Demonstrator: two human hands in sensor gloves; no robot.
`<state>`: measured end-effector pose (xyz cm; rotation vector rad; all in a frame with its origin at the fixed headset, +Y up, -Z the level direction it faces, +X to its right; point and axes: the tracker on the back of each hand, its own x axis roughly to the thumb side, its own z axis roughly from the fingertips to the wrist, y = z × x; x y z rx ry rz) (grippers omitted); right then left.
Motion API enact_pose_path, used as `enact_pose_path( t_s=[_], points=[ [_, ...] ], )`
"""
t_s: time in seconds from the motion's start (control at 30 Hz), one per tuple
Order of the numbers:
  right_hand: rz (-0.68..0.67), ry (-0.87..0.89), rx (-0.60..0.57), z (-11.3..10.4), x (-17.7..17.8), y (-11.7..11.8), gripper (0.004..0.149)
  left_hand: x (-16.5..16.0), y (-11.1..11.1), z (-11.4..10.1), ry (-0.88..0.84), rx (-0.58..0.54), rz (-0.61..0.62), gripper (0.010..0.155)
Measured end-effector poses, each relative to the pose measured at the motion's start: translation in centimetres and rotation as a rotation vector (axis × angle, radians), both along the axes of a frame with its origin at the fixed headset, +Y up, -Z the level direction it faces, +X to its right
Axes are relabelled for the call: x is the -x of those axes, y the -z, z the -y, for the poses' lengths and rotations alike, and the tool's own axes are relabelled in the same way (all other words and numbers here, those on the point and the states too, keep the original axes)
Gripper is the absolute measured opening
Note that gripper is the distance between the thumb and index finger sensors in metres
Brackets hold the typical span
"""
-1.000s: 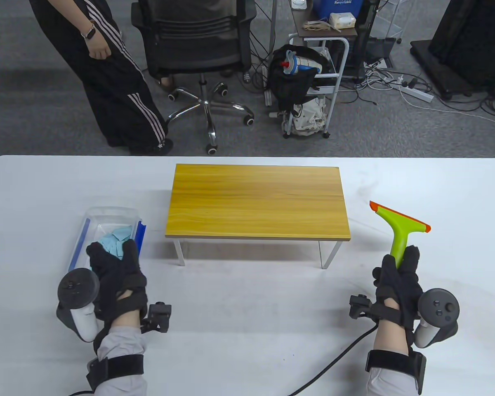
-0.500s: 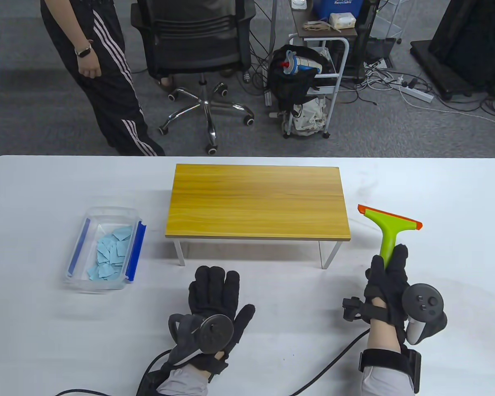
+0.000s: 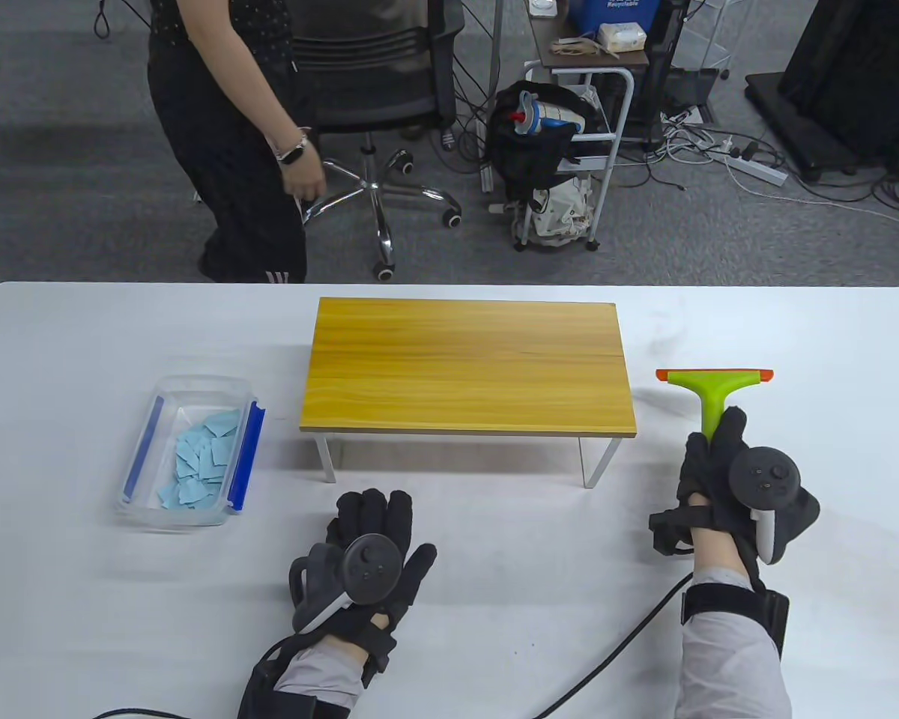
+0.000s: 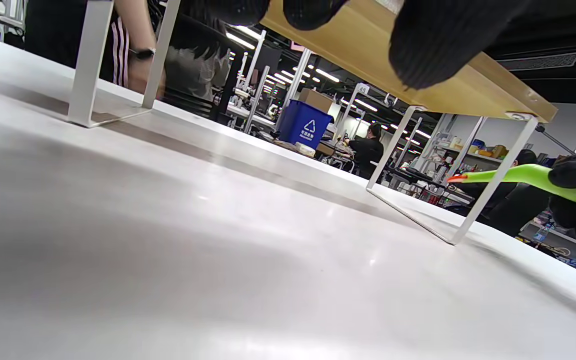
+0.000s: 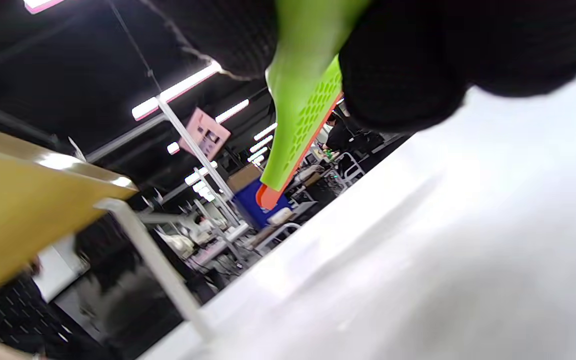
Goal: Scrape paper scraps from tabletop organizer into plastic storage box
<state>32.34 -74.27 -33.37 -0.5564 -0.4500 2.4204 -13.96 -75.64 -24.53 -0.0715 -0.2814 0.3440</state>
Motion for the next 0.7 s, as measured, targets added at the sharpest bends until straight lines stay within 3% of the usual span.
enact_pose_path(
  t_s=[0.23, 0.33, 0.43, 0.7],
  points=[
    [0.058, 0.073, 0.139, 2.3, -1.9, 1.3, 0.060, 0.4, 0.0, -0.5, -0.048, -0.030, -0.007, 0.075],
    [0.069, 0.008, 0.225, 3.3, -2.1, 1.4, 0.060, 0.7, 0.1, -0.7, -0.065, -0.050, -0.019, 0.075],
    [0.090, -0.112, 0.411, 3.7, -2.0, 1.5, 0.061, 0.8, 0.1, -0.8, -0.079, -0.055, -0.026, 0.075],
    [0.083, -0.337, 0.534, 4.4, -0.9, 1.3, 0.064, 1.1, 0.2, -0.9, -0.095, -0.056, -0.039, 0.075]
  ],
)
